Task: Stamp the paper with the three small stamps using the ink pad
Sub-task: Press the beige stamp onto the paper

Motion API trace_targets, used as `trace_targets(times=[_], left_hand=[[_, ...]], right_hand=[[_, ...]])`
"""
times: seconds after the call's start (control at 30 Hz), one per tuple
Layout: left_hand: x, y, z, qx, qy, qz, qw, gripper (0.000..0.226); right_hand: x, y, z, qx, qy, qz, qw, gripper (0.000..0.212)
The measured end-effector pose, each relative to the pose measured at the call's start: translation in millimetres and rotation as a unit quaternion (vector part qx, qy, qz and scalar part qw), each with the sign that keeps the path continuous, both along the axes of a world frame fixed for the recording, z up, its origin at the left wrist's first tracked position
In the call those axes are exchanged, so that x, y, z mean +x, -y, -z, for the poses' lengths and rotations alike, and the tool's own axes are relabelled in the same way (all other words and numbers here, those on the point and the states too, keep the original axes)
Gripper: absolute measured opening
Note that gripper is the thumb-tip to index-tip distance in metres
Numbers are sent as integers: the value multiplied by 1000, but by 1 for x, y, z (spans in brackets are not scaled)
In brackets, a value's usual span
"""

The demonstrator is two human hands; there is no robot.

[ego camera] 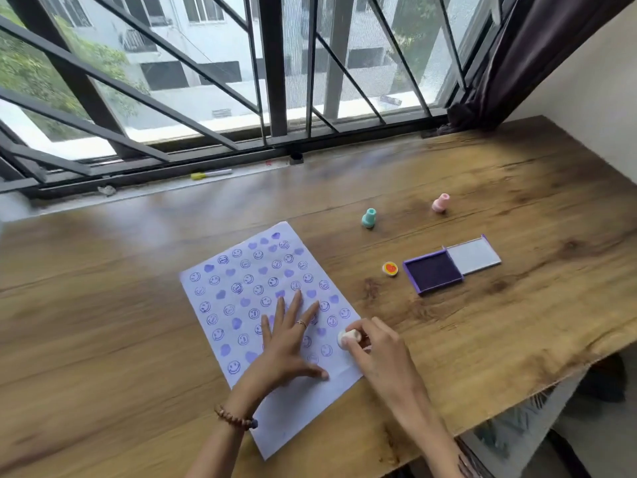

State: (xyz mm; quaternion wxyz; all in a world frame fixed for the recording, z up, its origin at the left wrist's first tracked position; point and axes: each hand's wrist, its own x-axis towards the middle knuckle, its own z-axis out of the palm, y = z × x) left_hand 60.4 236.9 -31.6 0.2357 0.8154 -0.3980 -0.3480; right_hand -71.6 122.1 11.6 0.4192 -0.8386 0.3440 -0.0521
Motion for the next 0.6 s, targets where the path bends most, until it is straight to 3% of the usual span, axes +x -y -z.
trace_targets(times=[0.17,0.4,0.5,0.6], left_hand=[[-1,1,3,0,2,-4,1000,120],[-1,1,6,-16,-10,-26,999,125],[-3,4,-2,-56,-36,-82,994,99],[-12,14,-18,-186,-112,-248,944,43]], right_hand=[[7,-8,-6,-118,-77,-52,989,17],[17,-6,-9,-156,-120,-99,975,22],[17,-4,-6,-164,-125,-104,973,22],[17,-2,-5,-161,-122,-107,974,21]])
